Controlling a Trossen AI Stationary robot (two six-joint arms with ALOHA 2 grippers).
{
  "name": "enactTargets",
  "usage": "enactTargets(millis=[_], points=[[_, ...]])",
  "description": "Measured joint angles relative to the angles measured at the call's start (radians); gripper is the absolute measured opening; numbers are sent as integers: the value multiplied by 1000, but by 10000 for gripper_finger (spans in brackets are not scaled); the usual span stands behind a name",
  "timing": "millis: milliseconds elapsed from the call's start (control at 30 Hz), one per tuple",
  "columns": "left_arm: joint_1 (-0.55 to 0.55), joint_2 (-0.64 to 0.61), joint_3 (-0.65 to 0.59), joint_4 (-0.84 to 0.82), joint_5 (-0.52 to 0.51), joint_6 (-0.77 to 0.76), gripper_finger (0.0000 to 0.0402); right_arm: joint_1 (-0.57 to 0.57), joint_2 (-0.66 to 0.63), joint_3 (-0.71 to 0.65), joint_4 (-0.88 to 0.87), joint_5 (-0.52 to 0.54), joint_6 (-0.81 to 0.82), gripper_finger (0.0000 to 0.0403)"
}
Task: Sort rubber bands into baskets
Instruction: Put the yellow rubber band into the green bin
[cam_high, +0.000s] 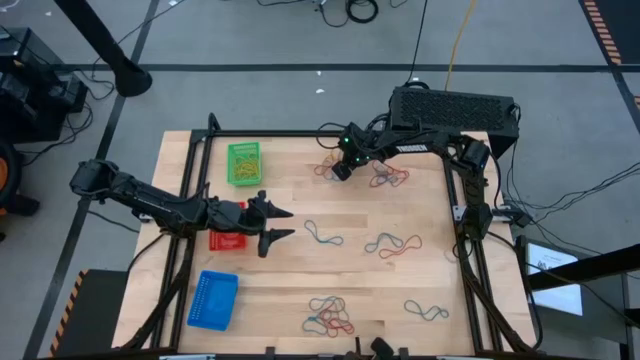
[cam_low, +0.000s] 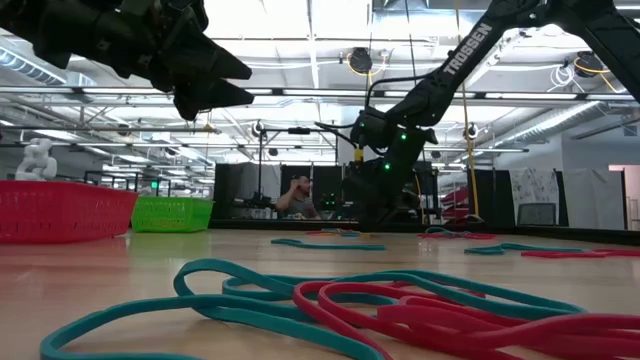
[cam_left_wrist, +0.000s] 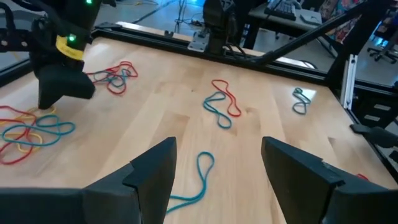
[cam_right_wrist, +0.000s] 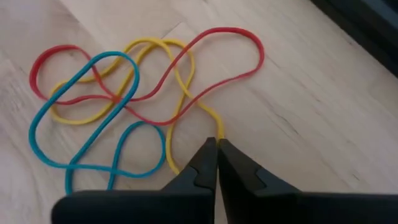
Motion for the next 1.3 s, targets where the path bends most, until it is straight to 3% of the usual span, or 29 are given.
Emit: enactTargets(millis=[300, 533, 1000, 1300], points=[[0, 0, 0, 17, 29, 3, 242, 67, -125, -14, -106, -13, -10, 0], [0, 0, 0, 14, 33, 7, 242, 167, -299, -11, -149, 149, -6, 0], [0, 1, 0, 34, 33, 32, 242, 344, -553, -9, -106, 159, -5, 0], [0, 180, 0, 299, 50, 57, 242, 520, -556, -8, -61, 151, 24, 0]])
